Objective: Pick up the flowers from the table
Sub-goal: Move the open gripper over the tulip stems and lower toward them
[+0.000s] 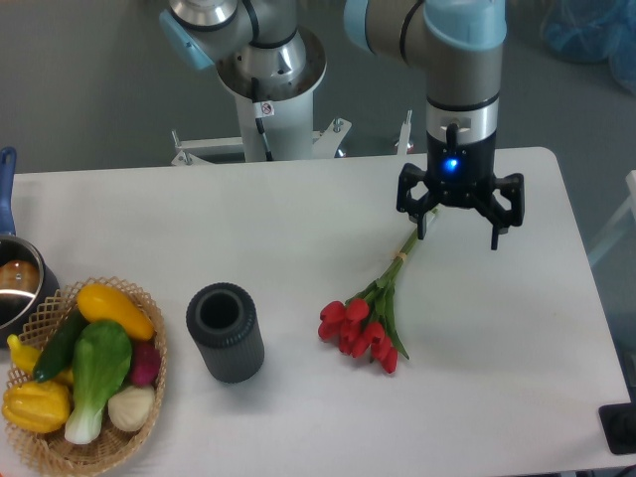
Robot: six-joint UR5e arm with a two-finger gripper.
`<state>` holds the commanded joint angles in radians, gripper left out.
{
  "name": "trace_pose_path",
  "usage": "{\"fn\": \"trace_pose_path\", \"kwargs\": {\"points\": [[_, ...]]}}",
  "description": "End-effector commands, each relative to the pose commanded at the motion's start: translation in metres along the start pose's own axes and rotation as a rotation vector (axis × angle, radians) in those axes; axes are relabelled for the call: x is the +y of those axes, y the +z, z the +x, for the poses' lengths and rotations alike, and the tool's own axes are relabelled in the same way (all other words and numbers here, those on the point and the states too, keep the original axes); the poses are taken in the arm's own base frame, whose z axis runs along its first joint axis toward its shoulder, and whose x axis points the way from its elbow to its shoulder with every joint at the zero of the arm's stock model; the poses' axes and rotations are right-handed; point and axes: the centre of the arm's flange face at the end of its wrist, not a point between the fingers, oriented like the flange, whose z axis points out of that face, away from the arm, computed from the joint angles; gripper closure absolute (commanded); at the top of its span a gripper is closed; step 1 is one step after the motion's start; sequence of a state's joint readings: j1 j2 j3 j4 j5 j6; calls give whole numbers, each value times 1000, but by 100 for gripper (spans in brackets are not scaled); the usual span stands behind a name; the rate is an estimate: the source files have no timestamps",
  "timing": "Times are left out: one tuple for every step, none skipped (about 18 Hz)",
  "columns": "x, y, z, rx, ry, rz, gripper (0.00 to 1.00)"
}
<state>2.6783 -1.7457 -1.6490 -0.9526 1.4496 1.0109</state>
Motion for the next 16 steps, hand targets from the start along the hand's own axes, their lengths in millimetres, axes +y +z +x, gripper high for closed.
{"fn": "trace_pose_path", "kwargs": {"points": [[1, -1, -1, -7, -1, -5, 0], [3, -1, -1, -10, 0, -16, 0], [3, 0, -1, -9, 1, -17, 0], [3, 1, 0, -5, 3, -14, 0], [3, 3, 2, 1, 4, -13, 0], [6, 10, 7, 14, 0, -23, 0], [13, 20, 15, 36, -7, -35, 0], [19, 31, 22, 57, -12, -47, 0], [25, 39, 29, 76, -11, -57, 0], [28, 44, 34, 90, -10, -62, 0], [30, 50, 38, 103, -9, -69, 0], [32, 58, 43, 119, -7, -78, 0], [32, 64, 49, 130, -2, -82, 0], [32, 67, 53, 140, 0, -84, 0], [33, 74, 54, 155, -4, -83, 0], [34, 80, 56, 172, -5, -82, 0]]}}
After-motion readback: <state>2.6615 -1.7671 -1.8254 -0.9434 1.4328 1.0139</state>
